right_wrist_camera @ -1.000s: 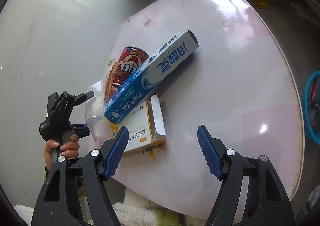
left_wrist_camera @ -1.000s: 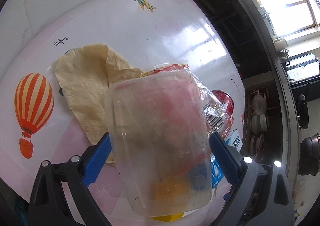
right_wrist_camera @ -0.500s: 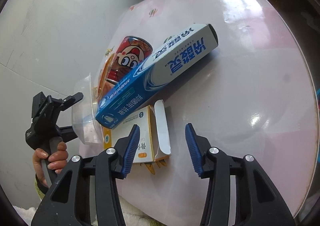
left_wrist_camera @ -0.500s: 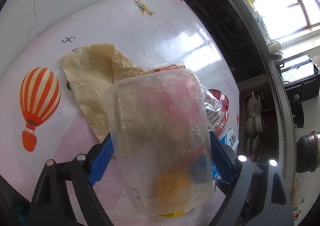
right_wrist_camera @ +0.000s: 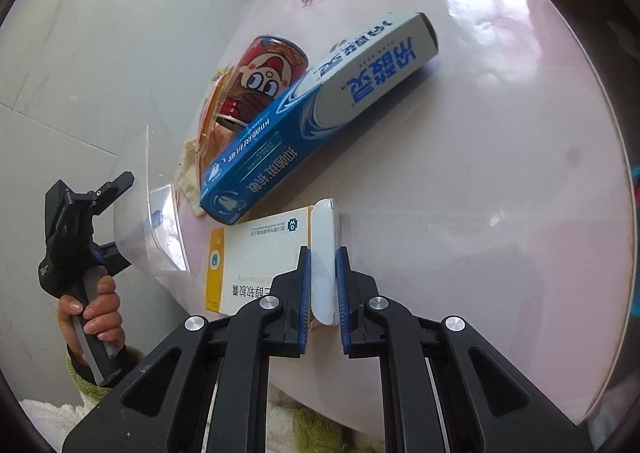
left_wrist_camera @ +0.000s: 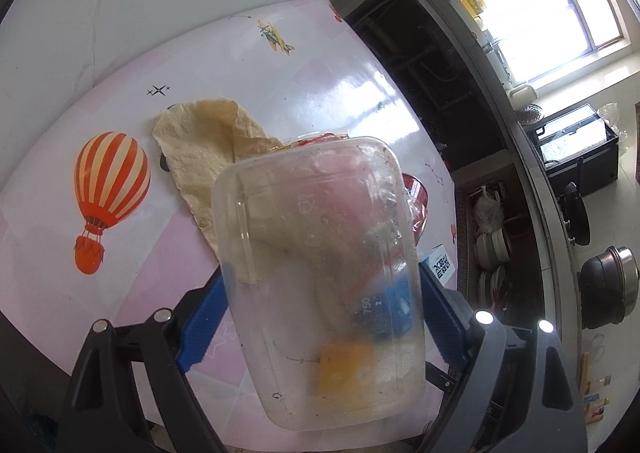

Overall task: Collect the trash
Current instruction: 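Lift the container and medicine box with both grippers toward the wastebasket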

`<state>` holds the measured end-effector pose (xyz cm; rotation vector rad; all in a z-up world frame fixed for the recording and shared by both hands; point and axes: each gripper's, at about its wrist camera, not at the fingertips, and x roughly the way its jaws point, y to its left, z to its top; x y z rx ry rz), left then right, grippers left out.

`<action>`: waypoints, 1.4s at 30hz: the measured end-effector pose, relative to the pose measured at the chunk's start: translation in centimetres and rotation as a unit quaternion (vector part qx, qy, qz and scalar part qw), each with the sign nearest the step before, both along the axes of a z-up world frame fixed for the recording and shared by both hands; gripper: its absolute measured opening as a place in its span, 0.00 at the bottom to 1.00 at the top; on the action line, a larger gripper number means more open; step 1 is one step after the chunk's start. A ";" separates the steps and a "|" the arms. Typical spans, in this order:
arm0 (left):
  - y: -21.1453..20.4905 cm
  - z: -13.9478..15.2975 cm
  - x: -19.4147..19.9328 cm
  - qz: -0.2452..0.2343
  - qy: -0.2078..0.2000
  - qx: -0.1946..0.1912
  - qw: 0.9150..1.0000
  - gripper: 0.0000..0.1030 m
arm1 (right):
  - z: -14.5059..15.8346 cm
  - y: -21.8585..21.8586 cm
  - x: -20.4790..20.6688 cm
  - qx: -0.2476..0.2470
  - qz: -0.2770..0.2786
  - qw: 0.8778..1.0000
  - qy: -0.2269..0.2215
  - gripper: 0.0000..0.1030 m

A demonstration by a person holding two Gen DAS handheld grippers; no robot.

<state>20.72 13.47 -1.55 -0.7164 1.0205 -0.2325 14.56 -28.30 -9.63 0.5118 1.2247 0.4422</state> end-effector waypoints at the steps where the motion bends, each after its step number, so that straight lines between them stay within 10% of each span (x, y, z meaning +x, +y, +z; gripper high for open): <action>1: 0.0 0.2 -0.2 -0.002 -0.005 0.001 1.000 0.84 | 0.1 -0.8 -0.7 -0.002 -0.011 1.000 0.003 0.11; 14: -2.2 1.5 -1.7 -0.055 -0.053 -0.001 0.997 0.84 | 0.9 -11.1 -8.6 -0.038 -0.226 0.973 -0.003 0.19; 16: -2.5 1.6 -1.7 -0.063 -0.056 0.000 0.996 0.84 | 1.8 -10.5 -9.2 -0.070 -0.206 0.976 -0.020 0.49; 20: -2.9 1.5 -1.5 -0.077 -0.053 0.000 0.996 0.84 | 5.4 -9.7 -9.4 -0.139 -0.135 0.976 -0.102 0.65; 24: -3.4 1.5 -1.5 -0.093 -0.053 0.003 0.994 0.84 | 6.3 -4.9 -7.4 -0.182 0.048 0.968 -0.164 0.81; 34: -3.9 2.7 -3.0 -0.126 -0.071 -0.017 0.989 0.84 | 1.4 1.4 -3.4 -0.290 0.301 0.897 -0.145 0.85; 42: -5.5 3.7 -3.6 -0.170 -0.092 -0.017 0.981 0.84 | 1.3 0.0 -1.8 -0.273 0.287 0.909 -0.131 0.85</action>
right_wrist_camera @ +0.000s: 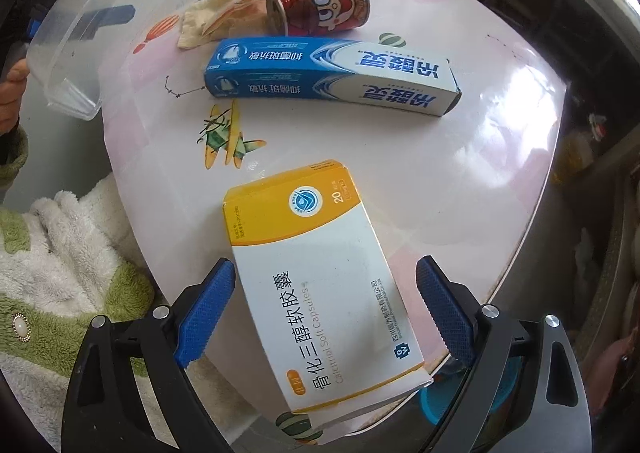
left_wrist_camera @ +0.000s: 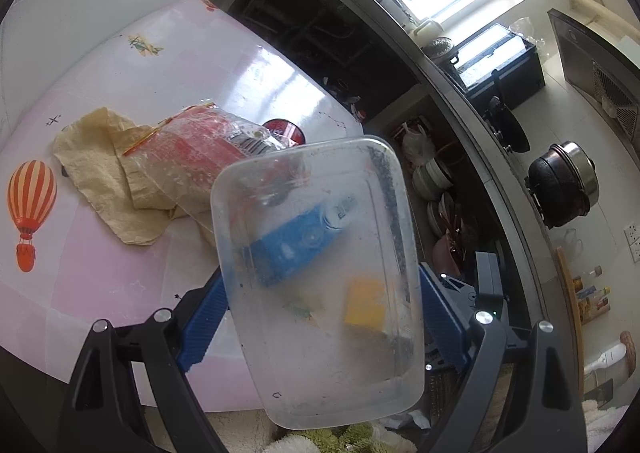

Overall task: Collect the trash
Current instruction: 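Lift the container and medicine box with both grippers toward the wastebasket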

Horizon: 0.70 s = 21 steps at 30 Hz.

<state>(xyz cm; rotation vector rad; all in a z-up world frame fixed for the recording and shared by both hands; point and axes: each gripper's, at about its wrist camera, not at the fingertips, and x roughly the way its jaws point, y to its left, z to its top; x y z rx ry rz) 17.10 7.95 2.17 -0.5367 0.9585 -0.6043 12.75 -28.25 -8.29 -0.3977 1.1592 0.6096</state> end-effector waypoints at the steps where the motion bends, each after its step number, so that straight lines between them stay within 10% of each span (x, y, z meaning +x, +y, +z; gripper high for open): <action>1: -0.4 0.1 0.0 -0.006 -0.002 0.000 1.000 0.84 | -0.3 -0.1 0.0 -0.002 0.000 1.000 0.005 0.85; 12: -6.5 0.4 0.3 -0.089 -0.011 0.010 0.996 0.84 | -1.6 -3.0 -1.1 0.044 -0.134 0.990 0.019 0.70; 21: -13.1 0.8 1.4 -0.151 -0.014 0.020 0.988 0.84 | -0.2 -11.8 -4.8 0.210 -0.343 0.915 0.016 0.70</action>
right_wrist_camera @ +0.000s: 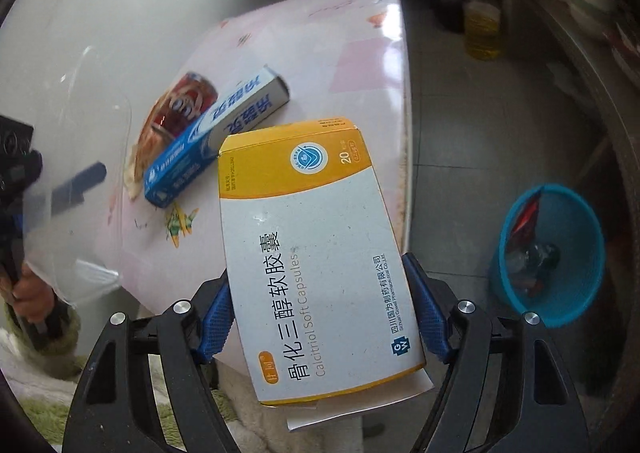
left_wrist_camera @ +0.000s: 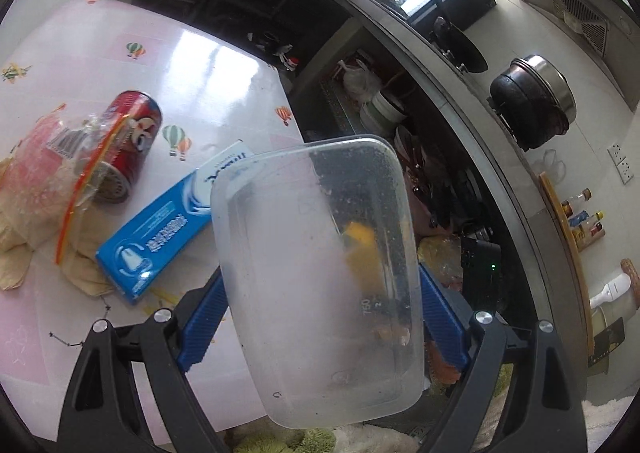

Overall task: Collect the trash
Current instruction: 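Lift the container and medicine box with both grippers toward the wastebasket, then open both grippers over the blue wastebasket to drop container and medicine box, then move both tools back over the table toward the toothpaste box and zip bag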

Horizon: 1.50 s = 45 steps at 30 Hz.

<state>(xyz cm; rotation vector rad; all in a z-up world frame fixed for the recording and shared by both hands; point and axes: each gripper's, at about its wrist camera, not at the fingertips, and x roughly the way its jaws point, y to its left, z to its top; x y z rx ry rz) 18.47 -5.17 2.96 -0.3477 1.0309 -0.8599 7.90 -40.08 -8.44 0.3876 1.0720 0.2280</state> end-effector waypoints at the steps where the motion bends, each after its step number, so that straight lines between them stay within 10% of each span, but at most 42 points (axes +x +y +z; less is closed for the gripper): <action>1: -1.2 0.0 0.2 -0.011 0.000 0.001 1.000 0.84 | 0.1 -1.0 -0.4 0.009 -0.022 1.000 -0.002 0.70; 6: -6.9 0.2 1.1 -0.063 -0.001 0.015 0.998 0.84 | 0.2 -6.1 -3.4 0.046 -0.139 0.989 -0.006 0.70; 14: -17.2 -0.5 2.3 -0.139 -0.005 0.057 0.989 0.84 | -3.2 -15.7 -10.1 0.094 -0.338 0.936 0.035 0.70; 26: -32.8 -8.2 3.4 -0.207 0.038 0.165 0.964 0.84 | -13.8 -22.1 -9.7 0.215 -0.436 0.869 0.095 0.70; 37: -42.8 -14.5 3.3 -0.236 0.070 0.199 0.949 0.91 | -22.6 -26.1 -7.3 0.229 -0.517 0.819 0.099 0.80; 45: -39.6 -11.6 2.5 -0.219 0.057 0.150 0.962 0.91 | -20.2 -24.1 -10.6 0.167 -0.519 0.834 0.082 0.80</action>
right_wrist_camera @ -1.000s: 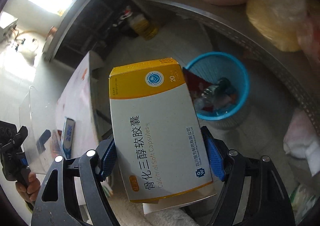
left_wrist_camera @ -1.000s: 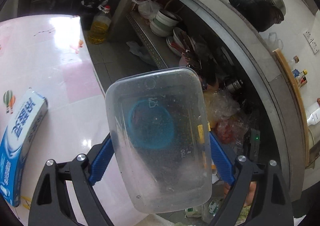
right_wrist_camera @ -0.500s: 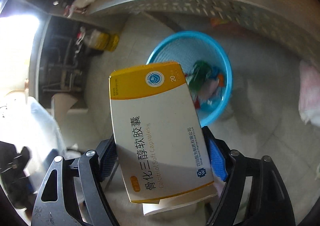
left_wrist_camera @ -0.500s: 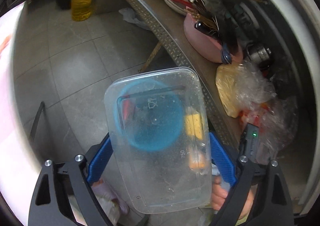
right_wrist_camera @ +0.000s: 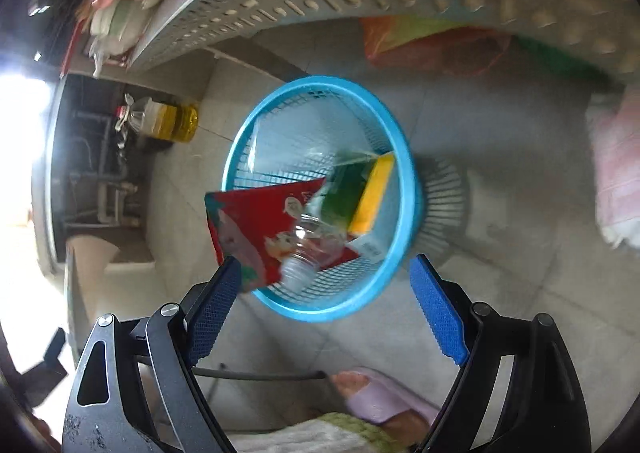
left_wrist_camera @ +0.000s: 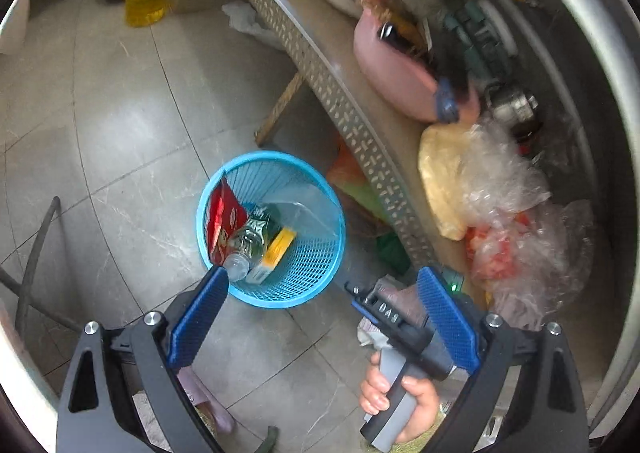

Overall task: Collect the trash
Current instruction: 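Move both tools back over the table toward the toothpaste box and zip bag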

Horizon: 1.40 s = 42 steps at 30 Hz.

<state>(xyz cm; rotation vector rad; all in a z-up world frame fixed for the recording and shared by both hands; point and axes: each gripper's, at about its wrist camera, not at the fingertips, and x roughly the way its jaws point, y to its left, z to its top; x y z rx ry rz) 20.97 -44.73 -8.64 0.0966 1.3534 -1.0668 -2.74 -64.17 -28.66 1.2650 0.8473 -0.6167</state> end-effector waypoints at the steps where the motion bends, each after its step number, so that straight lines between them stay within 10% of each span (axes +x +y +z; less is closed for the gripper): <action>1: 0.8 0.9 -0.1 0.005 -0.004 -0.010 1.000 0.91 | 0.4 0.3 -0.6 -0.008 0.002 1.000 -0.001 0.80; 14: 14.3 10.3 -3.9 0.054 -0.094 -0.103 0.989 0.91 | 6.5 5.6 -0.7 -0.089 0.072 0.993 -0.024 0.78; 26: 30.1 14.1 -7.1 0.152 -0.189 -0.138 0.960 0.91 | 19.0 14.8 1.3 -0.222 0.217 0.946 -0.088 0.80; 42: 46.9 12.9 -9.1 0.274 -0.256 -0.119 0.920 0.91 | 24.3 24.7 7.7 -0.162 0.360 0.906 -0.155 0.82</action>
